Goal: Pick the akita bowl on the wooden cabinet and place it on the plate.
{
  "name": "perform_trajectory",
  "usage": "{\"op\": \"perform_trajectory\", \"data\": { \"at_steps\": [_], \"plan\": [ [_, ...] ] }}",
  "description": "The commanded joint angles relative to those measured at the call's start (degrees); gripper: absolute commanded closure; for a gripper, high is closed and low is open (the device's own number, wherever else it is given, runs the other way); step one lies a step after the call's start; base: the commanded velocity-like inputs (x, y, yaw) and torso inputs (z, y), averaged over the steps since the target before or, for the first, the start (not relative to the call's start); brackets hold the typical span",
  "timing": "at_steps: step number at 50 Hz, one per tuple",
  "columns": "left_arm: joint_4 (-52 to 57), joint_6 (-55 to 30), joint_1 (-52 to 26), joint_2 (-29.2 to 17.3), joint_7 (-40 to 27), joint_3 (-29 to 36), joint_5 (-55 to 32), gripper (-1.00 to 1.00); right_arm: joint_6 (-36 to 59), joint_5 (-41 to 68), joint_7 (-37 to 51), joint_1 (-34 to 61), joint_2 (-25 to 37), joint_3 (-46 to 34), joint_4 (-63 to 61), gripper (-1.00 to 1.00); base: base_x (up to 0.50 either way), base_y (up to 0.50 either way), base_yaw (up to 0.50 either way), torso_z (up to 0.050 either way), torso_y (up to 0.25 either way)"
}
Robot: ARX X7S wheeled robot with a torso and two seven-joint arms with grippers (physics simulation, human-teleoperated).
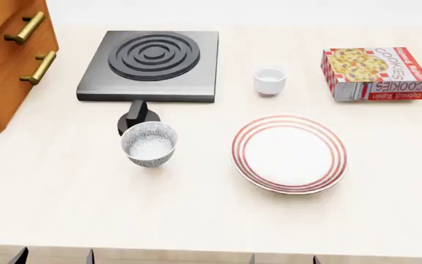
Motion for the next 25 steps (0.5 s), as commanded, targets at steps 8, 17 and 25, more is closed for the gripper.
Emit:
{"op": "perform_trajectory", "data": {
  "at_steps": [8,17,25],
  "plan": [
    [-0.7,0.2,-0.4,-2.2,-2.5,2.7,-1.8,-1.00,0.4,2.2,2.9,-0.1,2.1,-2.7,-0.2,-1.00,0.00,0.00,0.00,0.000,0.000],
    [-1.1,-1.1,-1.0,-3.0,-4.3,3.4,-3.0,-1.00,0.7,4.1,4.1,0.2,2.9,-3.4,0.1,-1.00,0.00,0.00,0.00,0.000,0.000],
    [-0.5,-0.1,-0.1,-0.6,-2.0,1.3,1.8,-1.00,0.5,0.6,0.7,0.0,0.6,-0.6,-0.3,-1.00,0.00,0.00,0.00,0.000,0.000]
  ]
}}
